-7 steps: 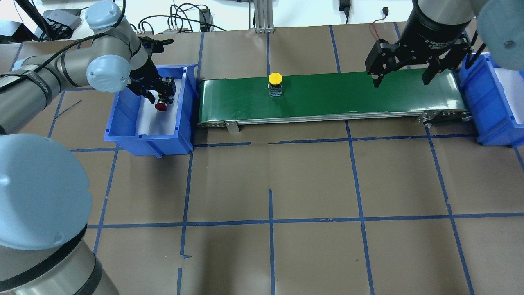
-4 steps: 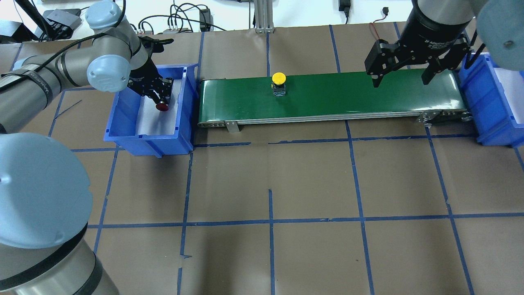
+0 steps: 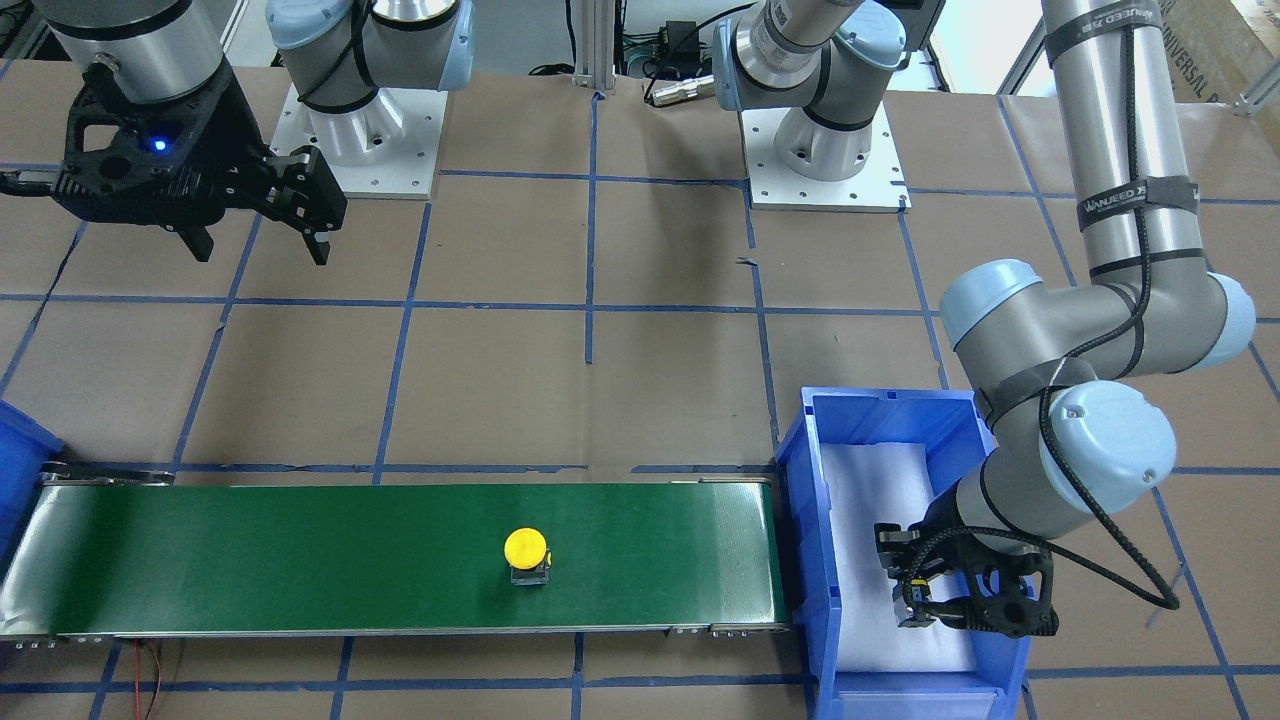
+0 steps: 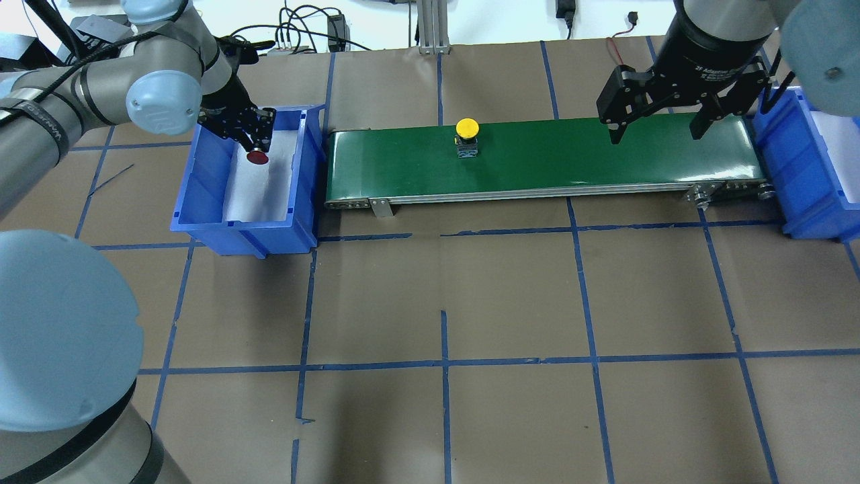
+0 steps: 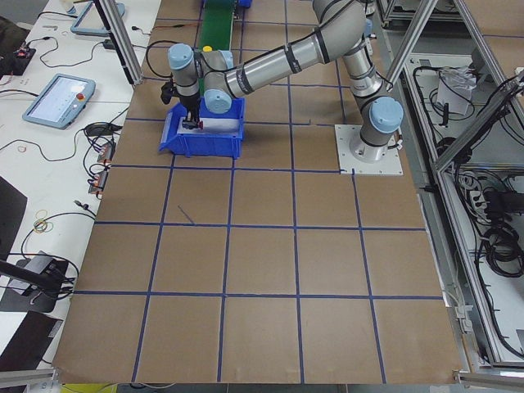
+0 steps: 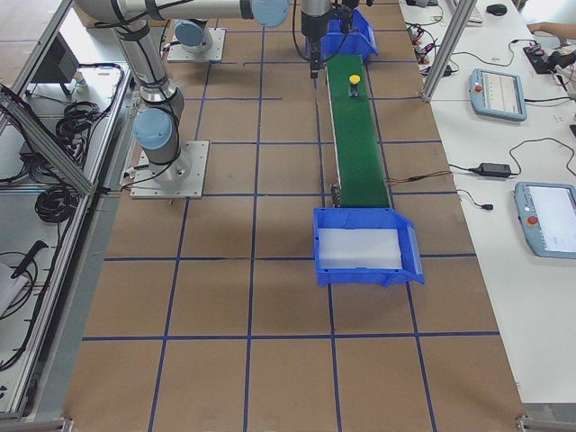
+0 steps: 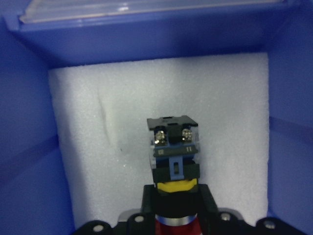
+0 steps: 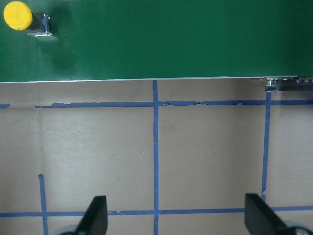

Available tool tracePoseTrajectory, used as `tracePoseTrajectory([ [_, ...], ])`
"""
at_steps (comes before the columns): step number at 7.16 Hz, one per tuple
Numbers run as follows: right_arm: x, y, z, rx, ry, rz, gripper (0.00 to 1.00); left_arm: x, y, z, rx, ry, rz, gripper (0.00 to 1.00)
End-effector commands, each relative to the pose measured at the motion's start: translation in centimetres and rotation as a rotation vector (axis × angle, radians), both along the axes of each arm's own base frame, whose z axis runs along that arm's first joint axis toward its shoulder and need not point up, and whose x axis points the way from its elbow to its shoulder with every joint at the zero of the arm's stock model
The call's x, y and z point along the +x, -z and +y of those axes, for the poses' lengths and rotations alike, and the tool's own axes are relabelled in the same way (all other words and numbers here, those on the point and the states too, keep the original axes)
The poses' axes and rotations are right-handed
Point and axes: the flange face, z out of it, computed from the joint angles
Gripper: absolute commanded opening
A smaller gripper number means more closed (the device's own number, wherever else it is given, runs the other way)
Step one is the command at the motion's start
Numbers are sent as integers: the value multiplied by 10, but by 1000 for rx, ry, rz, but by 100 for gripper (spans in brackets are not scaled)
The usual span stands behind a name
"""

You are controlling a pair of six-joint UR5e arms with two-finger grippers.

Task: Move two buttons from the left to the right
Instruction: 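Carry the red-capped button onto the conveyor and release it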

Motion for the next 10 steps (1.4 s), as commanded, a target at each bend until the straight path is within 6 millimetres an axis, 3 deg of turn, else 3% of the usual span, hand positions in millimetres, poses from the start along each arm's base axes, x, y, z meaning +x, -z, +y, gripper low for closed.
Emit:
tracePoseTrajectory([
  [1,-2,-1,-1,-1,17,-13,100,-1,-42,14,-32,2,-10,13],
  [3,-3,0,-2,3,16,-9,100,-3,-90,31,-53,-1,-46,13],
  [4,-4,0,-2,3,16,-5,100,-12,-95,34,-55,-10,-36,13],
  [6,-2,3,-2,8,7,-4,100,-76,-101,35,-76,-46,-27,13],
  [8,-3,1,-2,5,10,-4,100,-128,-91,29,-75,-69,-11,13],
  [10,-3,1,-1,8,9,-4,100,-155,-41,13,-68,-80,-4,13],
])
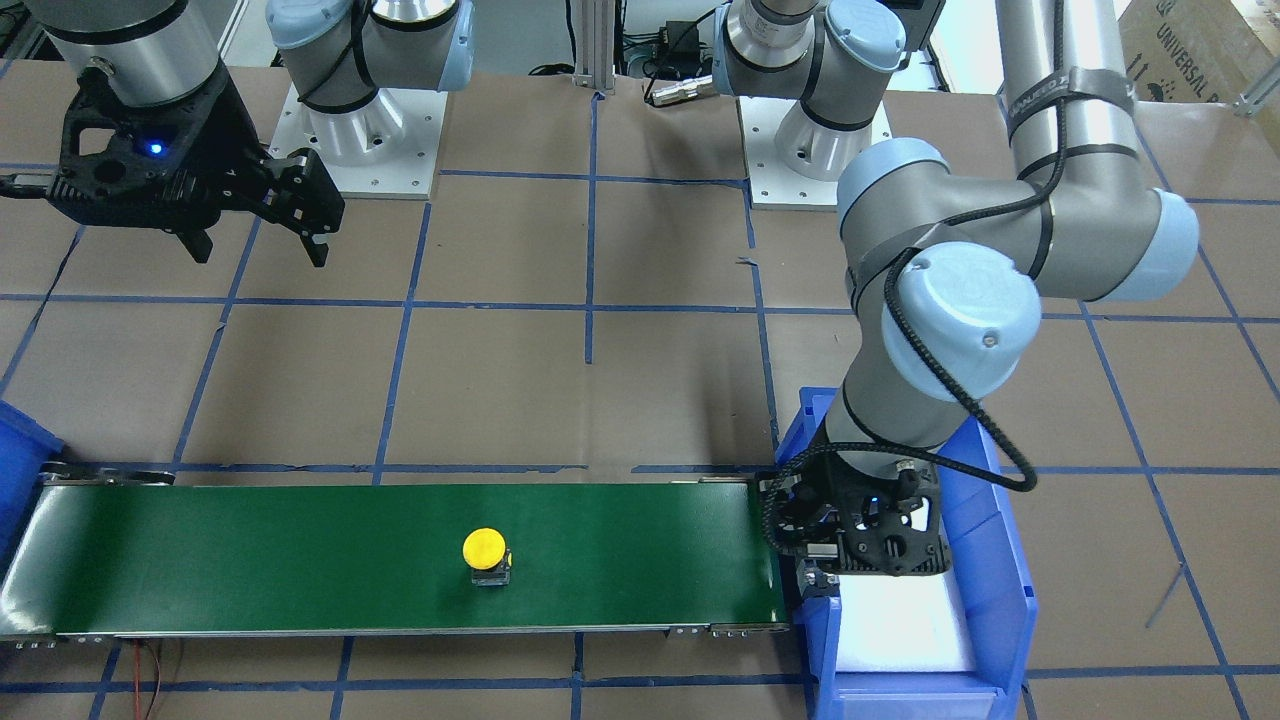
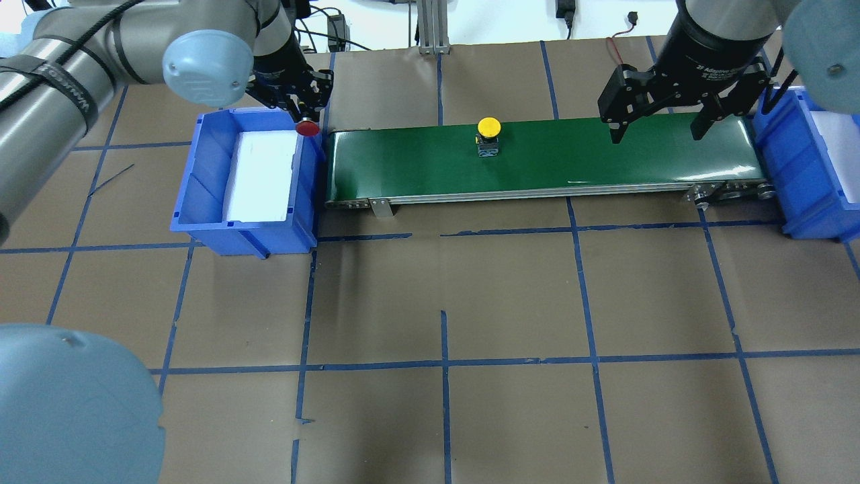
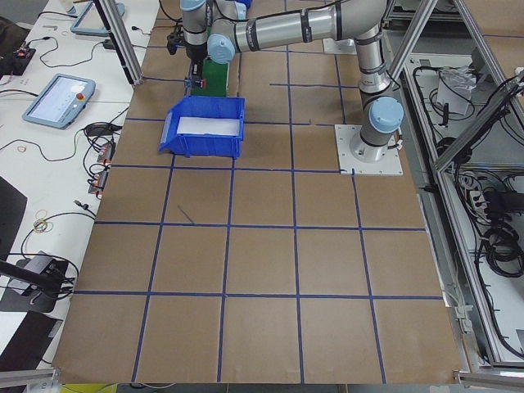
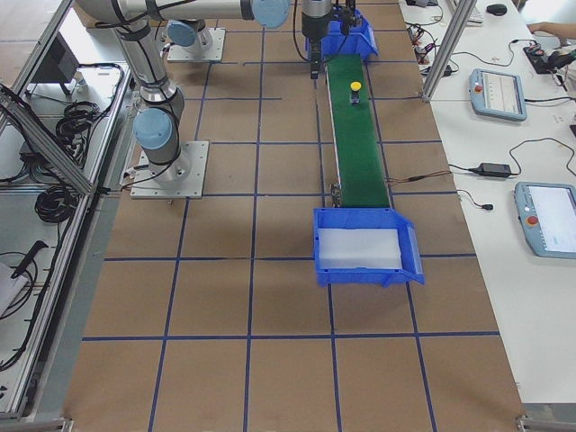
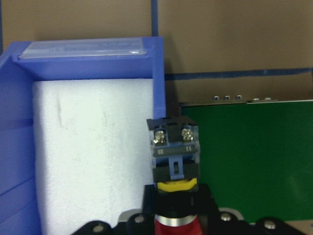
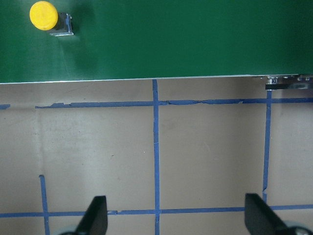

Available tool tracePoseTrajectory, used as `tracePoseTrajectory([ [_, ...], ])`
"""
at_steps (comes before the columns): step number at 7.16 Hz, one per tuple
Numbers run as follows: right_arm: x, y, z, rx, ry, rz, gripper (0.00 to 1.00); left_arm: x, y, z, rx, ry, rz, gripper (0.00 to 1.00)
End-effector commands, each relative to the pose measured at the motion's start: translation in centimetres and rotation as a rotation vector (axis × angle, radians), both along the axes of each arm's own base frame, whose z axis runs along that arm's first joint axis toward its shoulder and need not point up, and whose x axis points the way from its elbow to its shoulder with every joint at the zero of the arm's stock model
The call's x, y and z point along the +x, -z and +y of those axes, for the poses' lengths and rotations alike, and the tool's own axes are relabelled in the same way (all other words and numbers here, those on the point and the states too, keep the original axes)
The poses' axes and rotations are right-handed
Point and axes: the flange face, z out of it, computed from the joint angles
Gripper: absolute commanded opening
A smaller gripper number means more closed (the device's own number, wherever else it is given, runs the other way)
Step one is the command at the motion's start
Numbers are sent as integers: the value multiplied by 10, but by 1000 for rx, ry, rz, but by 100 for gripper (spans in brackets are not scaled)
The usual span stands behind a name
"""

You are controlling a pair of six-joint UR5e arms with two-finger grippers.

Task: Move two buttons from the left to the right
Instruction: 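Carry the red-capped button onto the conveyor and release it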

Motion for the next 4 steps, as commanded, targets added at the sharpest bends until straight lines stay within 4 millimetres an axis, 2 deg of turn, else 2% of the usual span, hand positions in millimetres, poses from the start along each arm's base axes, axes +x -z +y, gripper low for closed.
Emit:
tracePoseTrajectory([
  [1,-2,0,0,3,-3,-4,100,-35,39,-9,-2,7,31,13],
  [4,-2,1,0,6,-18,-2,100,-43,53,-13,1,12,64,13],
])
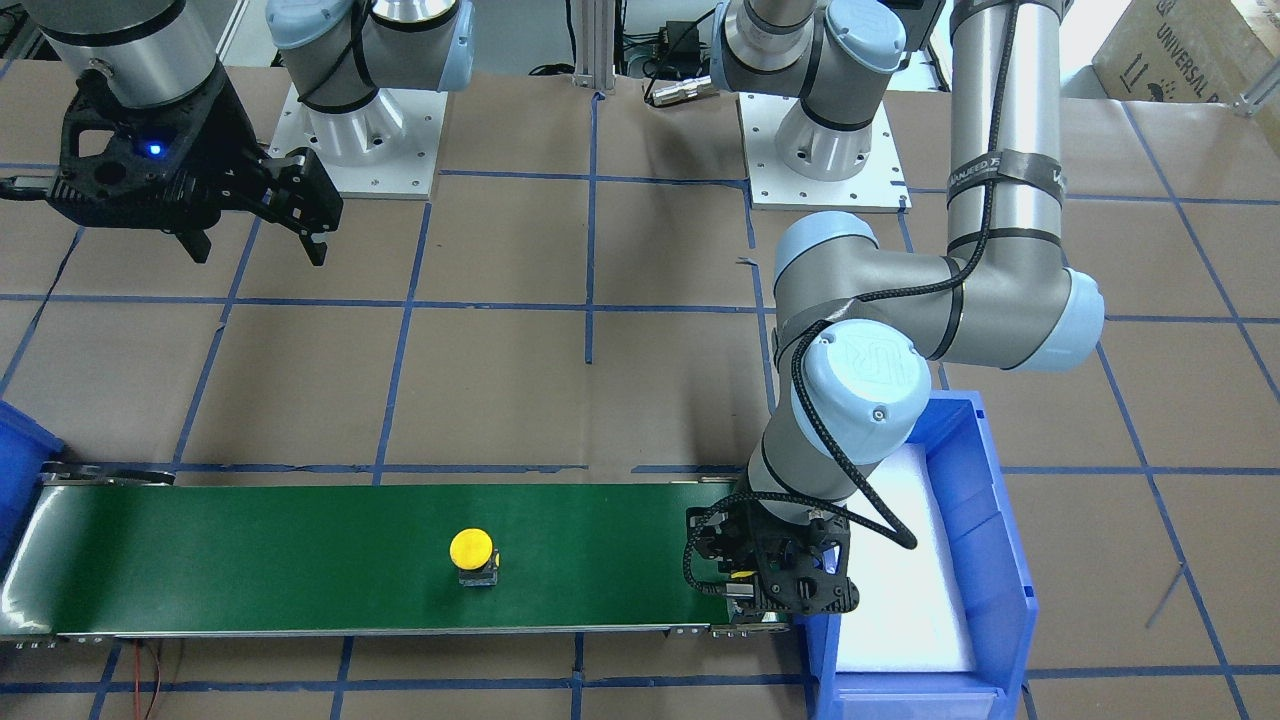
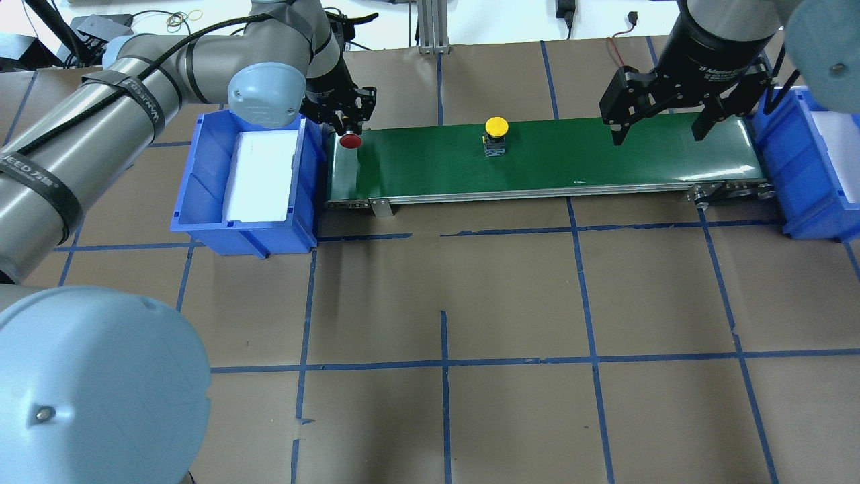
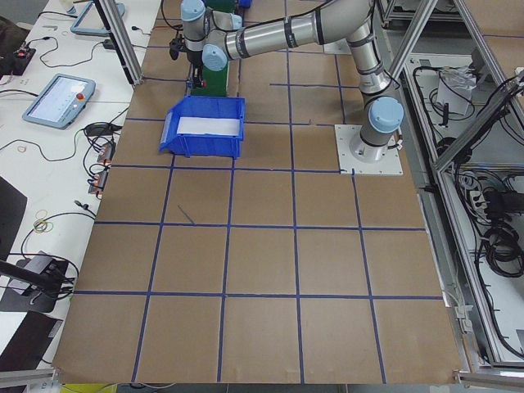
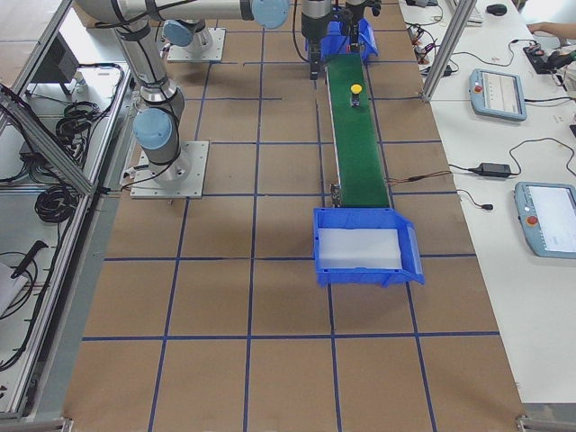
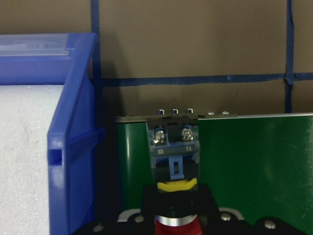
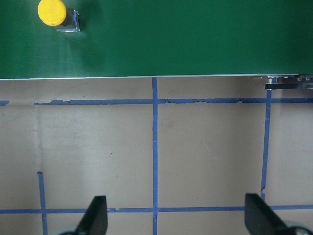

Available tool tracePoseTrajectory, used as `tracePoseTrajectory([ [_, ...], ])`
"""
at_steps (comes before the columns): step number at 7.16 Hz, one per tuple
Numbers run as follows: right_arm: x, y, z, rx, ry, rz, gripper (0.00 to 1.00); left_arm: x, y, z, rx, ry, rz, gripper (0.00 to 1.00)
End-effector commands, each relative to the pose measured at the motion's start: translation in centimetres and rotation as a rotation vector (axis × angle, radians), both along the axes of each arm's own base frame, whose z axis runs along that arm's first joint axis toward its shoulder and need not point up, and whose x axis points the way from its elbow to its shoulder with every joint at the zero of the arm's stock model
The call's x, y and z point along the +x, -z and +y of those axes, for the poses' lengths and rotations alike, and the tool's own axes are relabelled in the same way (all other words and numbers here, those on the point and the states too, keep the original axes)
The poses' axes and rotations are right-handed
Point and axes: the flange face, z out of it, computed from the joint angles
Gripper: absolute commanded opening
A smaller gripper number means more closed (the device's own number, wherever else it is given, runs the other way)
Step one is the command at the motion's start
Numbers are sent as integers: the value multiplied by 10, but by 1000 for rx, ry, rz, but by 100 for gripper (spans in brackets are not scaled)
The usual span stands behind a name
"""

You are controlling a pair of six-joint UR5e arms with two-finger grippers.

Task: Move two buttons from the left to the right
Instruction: 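Carry the red-capped button onto the conveyor and release it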

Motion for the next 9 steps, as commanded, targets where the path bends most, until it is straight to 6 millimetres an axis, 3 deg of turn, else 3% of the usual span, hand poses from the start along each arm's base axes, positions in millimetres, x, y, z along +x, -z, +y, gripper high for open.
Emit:
tracePoseTrajectory([
  [1,0,0,0,1,-3,1,100,-7,11,1,10,8,6,13],
  [3,1,0,0,1,-6,1,100,-8,20,5,35,8,3,17],
  [4,2,0,0,1,-5,-4,100,-9,20,5,35,2,4,75],
  [5,0,0,-1,-7,-5,-5,100,-12,20,6,38,-41,7,93],
  [6,1,0,-1,-8,-9,0,100,-11,17,6,36,-46,8,100],
  [7,2,2,0,-5,-27,-1,100,-12,12,8,30,-45,13,100],
  [8,5,6,2,3,-39,2,100,-11,-5,10,19,-21,11,100],
  [9,3,6,2,5,-36,6,100,2,-30,14,21,29,-9,100],
])
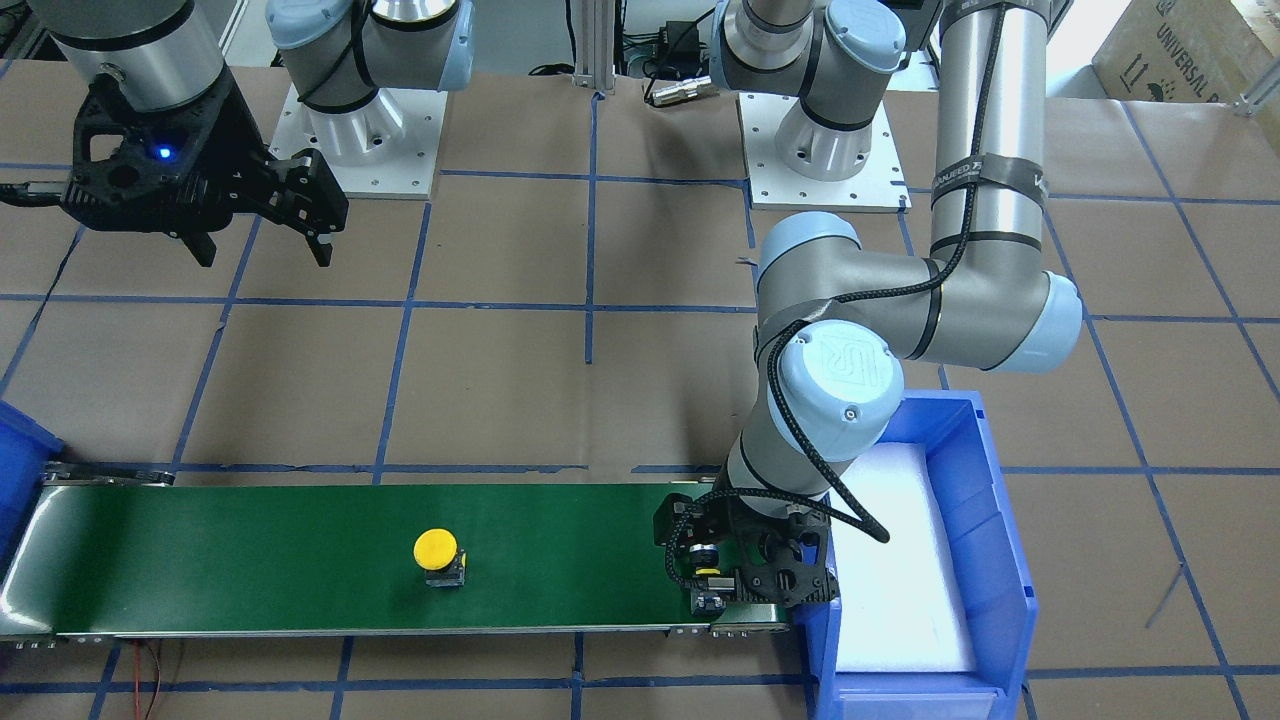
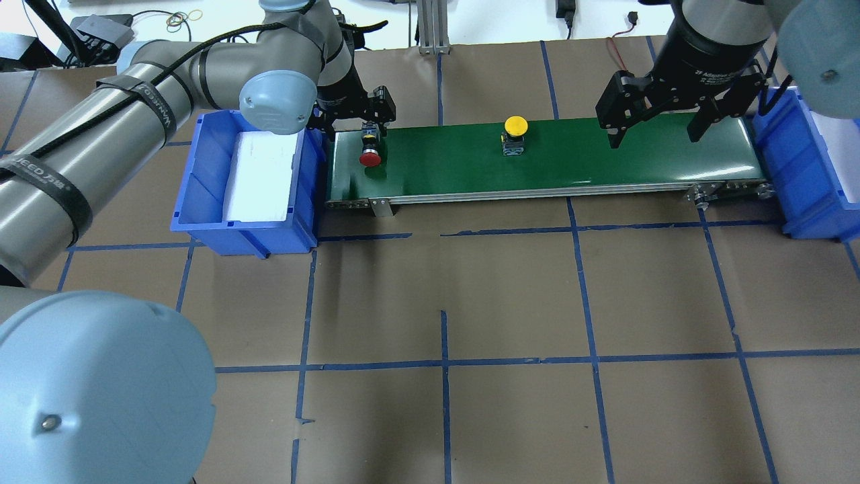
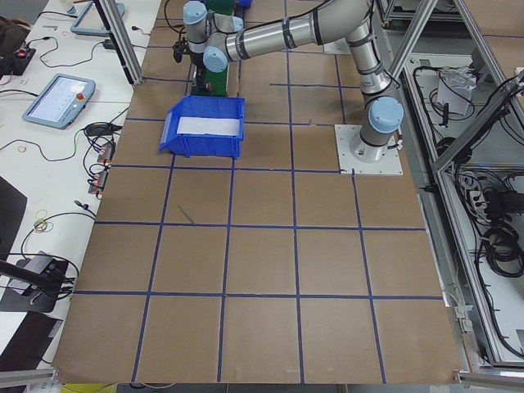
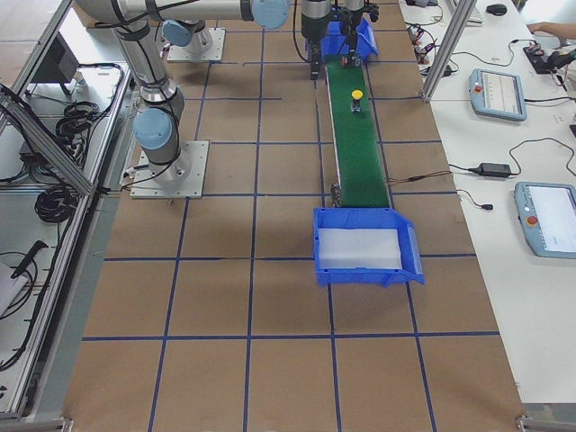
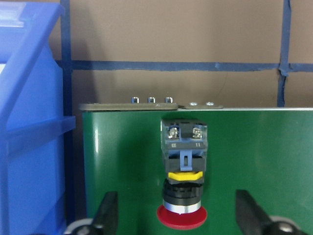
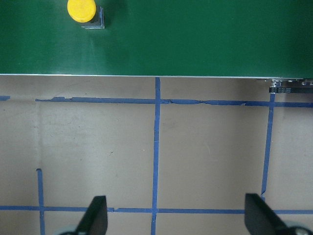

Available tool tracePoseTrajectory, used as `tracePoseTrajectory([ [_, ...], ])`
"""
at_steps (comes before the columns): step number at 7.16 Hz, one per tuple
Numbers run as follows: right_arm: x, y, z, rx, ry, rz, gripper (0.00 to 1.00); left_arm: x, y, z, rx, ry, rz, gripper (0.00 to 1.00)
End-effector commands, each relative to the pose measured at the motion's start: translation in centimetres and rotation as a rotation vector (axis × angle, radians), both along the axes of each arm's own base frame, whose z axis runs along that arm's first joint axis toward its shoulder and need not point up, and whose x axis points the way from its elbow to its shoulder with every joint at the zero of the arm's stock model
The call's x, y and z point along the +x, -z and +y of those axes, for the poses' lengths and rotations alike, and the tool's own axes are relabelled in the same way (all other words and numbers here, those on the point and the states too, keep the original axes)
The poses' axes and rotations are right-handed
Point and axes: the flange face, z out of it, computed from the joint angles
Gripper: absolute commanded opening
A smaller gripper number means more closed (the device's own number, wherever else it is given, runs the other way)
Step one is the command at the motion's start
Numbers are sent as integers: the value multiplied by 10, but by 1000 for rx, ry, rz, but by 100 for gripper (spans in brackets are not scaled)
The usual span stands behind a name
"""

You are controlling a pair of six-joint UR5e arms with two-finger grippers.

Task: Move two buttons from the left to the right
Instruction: 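Carry the red-capped button onto the conveyor and release it, then raise the left gripper over the empty bin while the right gripper moves along the conveyor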

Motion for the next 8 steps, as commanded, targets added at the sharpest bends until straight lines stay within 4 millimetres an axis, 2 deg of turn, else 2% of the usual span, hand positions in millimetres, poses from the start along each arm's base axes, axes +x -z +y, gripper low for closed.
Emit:
tracePoseTrajectory([
  [1,1,3,1,5,-6,-6,100,51,-54,8,2,54,-40,100],
  [2,1,6,2,21,-16,1,100,105,-84,21,38,50,-45,100],
  [3,-2,9,-2,21,-7,3,100,142,-126,45,50,17,-46,100],
  [4,-8,14,-1,42,-2,25,100,149,-144,64,82,5,-50,100],
  [5,-11,9,-6,28,-6,52,100,155,-152,76,113,4,-114,100],
  [6,-29,10,-26,32,9,44,100,160,-162,92,156,2,-155,100],
  [7,-43,7,-43,28,32,39,100,163,-158,93,167,-1,-154,100],
  [8,-47,23,-61,43,13,37,100,162,-156,92,154,-7,-141,100],
])
